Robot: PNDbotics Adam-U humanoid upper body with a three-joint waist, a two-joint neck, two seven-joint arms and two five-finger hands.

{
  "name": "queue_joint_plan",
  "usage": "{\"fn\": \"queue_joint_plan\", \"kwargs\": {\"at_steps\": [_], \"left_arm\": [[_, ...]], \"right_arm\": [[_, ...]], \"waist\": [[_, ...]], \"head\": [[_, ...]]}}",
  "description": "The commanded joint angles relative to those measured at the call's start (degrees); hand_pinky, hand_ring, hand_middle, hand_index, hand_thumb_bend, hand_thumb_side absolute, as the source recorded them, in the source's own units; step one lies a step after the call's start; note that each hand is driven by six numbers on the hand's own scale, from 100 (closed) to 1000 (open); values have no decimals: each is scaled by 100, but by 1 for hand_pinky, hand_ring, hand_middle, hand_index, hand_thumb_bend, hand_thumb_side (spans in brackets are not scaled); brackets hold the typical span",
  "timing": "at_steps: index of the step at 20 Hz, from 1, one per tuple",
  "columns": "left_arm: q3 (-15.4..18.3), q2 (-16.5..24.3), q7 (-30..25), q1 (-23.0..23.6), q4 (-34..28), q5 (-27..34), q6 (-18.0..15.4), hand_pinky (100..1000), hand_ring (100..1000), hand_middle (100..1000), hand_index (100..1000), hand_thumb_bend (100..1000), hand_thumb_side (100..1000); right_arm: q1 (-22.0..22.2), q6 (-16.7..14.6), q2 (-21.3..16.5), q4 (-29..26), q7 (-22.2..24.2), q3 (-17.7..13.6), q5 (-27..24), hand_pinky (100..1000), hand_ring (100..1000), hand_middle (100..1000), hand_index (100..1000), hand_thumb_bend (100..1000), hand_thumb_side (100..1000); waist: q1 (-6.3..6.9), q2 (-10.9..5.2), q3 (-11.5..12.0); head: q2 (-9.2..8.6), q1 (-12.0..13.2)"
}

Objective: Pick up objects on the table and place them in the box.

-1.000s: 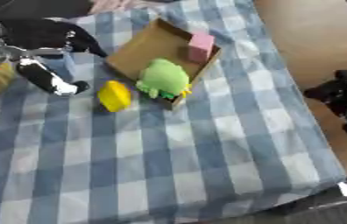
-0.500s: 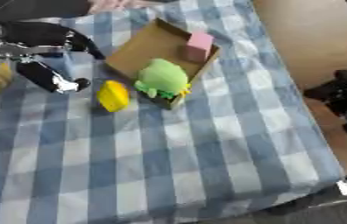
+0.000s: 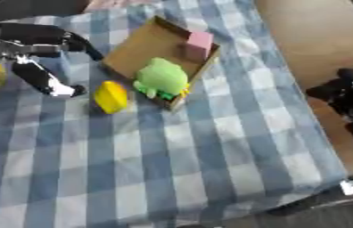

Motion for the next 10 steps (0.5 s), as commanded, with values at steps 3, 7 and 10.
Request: {"fn": "queue_joint_plan", "kwargs": {"at_steps": [3, 7, 10], "left_arm": [[-112, 196, -730, -35, -195, -152, -845, 951, 895, 802, 930, 383, 430], [-169, 167, -772, -32, -184, -138, -855, 945, 889, 797, 922, 393, 463], [-293, 66, -816, -28, -14, -307, -871, 941, 885, 796, 917, 402, 473]], "right_arm": [[-34, 24, -49, -115, 7, -33, 64, 905, 801, 726, 896, 100, 526], [-42, 36, -40, -115, 15, -29, 74, 906, 801, 726, 896, 100, 526], [-68, 68, -27, -115, 21, -25, 79, 906, 801, 726, 896, 100, 525]], "waist": [[-20, -65, -5], [-16, -59, -9], [-5, -47, -26]], "head": [[-39, -22], [-39, -12], [-41, 6]]}}
